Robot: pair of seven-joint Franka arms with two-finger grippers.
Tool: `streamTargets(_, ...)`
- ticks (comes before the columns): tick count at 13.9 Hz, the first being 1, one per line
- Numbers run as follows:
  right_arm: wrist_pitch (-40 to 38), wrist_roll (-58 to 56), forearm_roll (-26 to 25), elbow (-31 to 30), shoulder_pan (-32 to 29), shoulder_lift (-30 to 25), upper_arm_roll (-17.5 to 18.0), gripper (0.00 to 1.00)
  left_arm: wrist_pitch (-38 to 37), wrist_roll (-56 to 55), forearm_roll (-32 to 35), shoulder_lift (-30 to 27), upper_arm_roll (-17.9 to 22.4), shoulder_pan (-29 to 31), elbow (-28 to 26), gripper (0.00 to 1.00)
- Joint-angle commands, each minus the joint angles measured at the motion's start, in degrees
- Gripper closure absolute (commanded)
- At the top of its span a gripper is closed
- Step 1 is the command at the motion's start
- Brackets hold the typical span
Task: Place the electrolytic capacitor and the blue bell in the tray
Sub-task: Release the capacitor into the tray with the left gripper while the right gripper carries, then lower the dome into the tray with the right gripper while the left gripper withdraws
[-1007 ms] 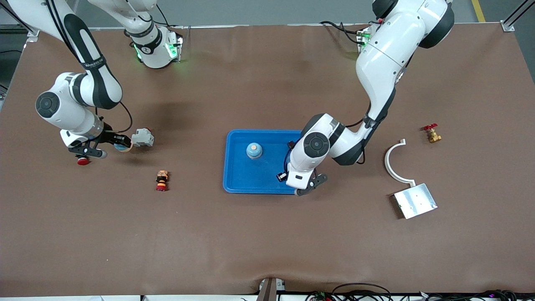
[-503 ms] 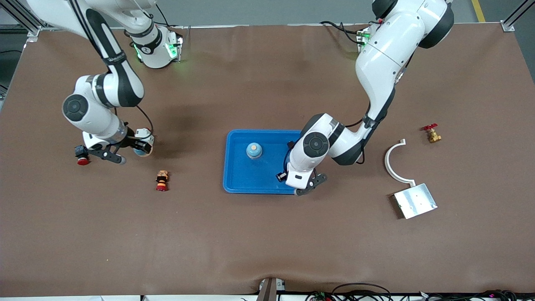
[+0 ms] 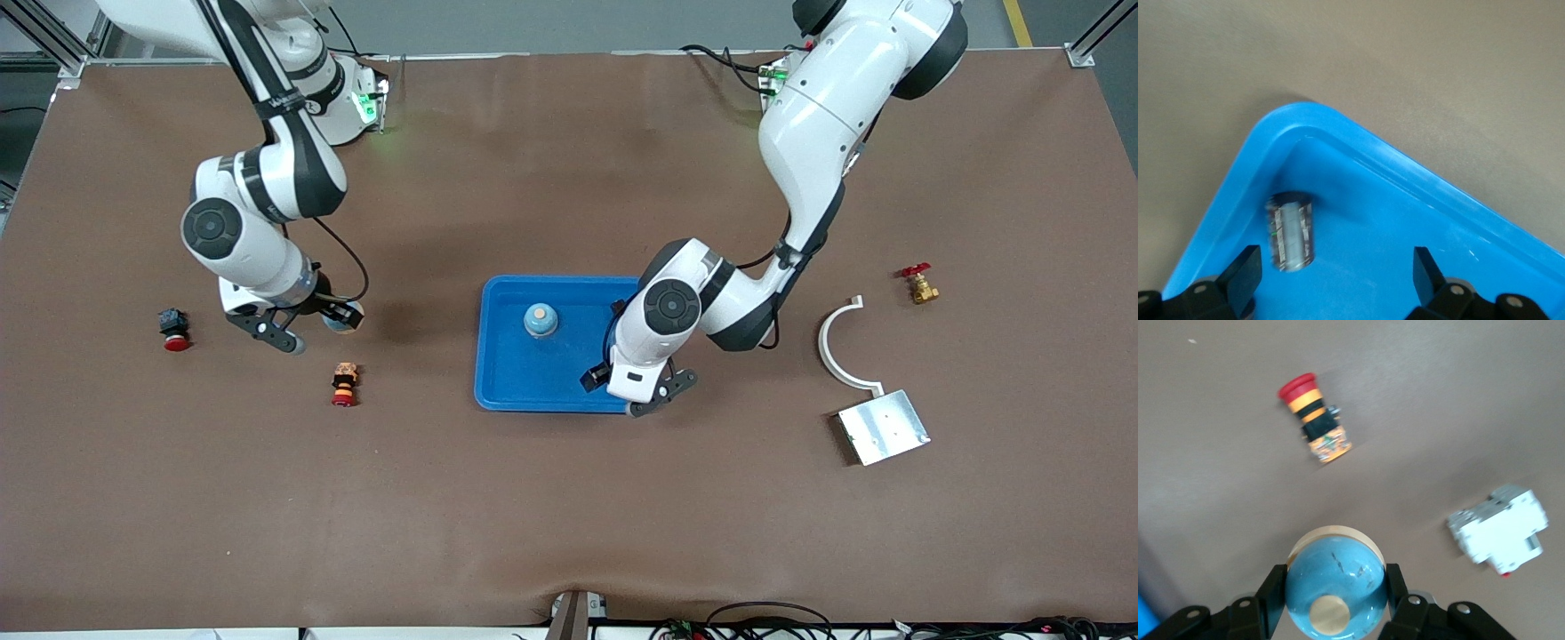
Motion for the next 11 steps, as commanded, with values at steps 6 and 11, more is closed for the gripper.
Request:
streamTargets(6, -0.16, 16.83, 3.61, 6.58, 8.65, 2.72, -0.57, 1.00, -19.71, 0.75, -2.78, -17.28, -0.02, 2.57, -0.80, 0.00)
streamTargets(11, 0.01, 26.59, 3.80, 14.83, 13.84, 9.66, -0.57, 1.00, -41.93, 19.43, -11.58, -29.76, 0.15, 11.26, -0.98, 0.00)
